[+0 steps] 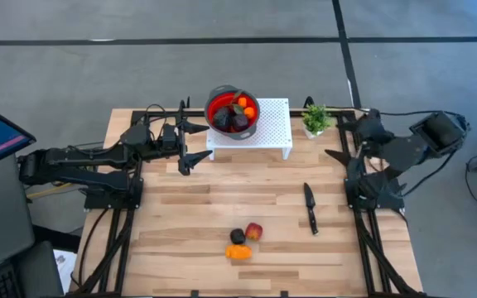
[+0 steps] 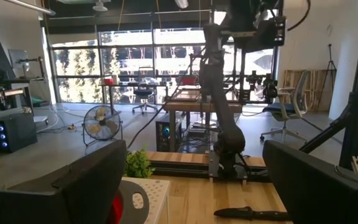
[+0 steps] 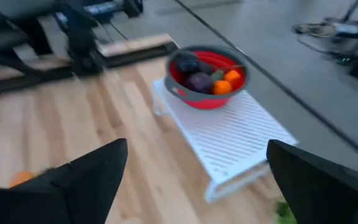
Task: Pick & Place Fruit
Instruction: Put the apple into the strainer bowl on the shelf
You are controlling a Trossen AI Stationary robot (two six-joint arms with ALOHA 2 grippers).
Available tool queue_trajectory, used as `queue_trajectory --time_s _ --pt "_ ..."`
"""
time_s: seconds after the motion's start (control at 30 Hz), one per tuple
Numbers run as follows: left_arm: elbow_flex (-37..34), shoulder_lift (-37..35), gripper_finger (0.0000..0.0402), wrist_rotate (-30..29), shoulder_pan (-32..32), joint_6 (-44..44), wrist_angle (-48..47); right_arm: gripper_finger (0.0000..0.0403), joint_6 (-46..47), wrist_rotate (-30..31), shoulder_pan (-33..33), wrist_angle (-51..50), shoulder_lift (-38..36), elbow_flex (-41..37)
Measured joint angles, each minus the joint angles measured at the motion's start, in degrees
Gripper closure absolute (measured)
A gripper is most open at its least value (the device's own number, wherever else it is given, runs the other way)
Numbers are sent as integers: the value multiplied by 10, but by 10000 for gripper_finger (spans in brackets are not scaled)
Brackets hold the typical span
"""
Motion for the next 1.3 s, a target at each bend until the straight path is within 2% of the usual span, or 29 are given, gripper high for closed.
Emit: queue_trajectory --time_s 0.1,0.2,0.33,0.5,0.7,0.83,0.93,1.1,1.3 --pt "0 0 27 0 0 0 0 21 -13 -2 3 80 -56 -73" --pt "0 0 27 0 0 0 0 22 -54 0 -4 123 -82 -133" --pt "0 0 27 0 0 0 0 22 -99 -1 -30 154 -84 -197" --pt "0 0 27 0 0 0 0 22 -109 -1 -54 221 -61 -249" --pt "0 0 27 0 0 0 0 22 -98 -5 -74 293 3 -275" --pt "0 0 27 0 0 0 0 22 -38 -62 -72 312 59 -275" --pt "0 0 27 0 0 0 -1 22 -69 -109 -69 325 94 -273" --pt "0 0 27 0 0 0 0 22 -83 -132 -64 370 131 -273" --pt "0 0 27 0 0 0 0 22 -85 -153 -63 367 147 -272"
